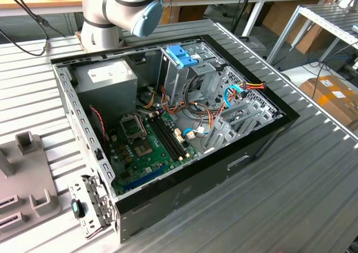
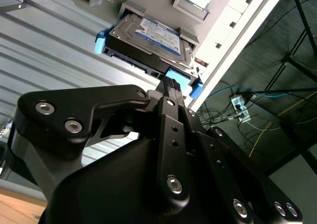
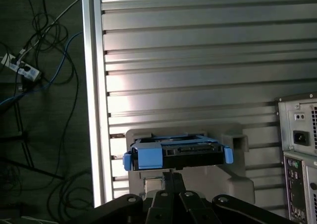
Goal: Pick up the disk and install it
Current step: 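Reach for the disk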
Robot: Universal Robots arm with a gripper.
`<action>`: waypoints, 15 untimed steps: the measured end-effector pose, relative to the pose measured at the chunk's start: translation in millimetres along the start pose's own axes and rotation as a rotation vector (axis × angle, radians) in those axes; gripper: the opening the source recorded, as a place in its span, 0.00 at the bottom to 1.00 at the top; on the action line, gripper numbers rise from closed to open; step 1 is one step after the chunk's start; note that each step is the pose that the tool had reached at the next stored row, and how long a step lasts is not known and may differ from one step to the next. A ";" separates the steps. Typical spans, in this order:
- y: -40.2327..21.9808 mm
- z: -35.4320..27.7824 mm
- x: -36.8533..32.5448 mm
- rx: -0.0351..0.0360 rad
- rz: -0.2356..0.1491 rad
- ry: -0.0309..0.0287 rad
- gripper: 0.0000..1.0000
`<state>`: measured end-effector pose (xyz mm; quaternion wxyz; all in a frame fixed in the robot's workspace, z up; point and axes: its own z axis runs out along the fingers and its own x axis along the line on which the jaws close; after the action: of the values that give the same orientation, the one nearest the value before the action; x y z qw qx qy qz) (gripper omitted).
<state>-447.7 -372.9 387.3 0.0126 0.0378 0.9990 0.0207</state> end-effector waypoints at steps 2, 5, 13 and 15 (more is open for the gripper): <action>0.0 0.1 0.1 0.0000 0.000 -0.0001 0.11; 0.0 0.8 0.2 0.0014 0.000 0.0051 0.11; -0.1 3.1 0.2 0.0141 0.001 0.0406 0.11; 0.5 4.5 0.1 0.0172 0.001 0.0405 0.11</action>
<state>-447.7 -372.2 382.8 -0.0079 0.0382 0.9992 0.0129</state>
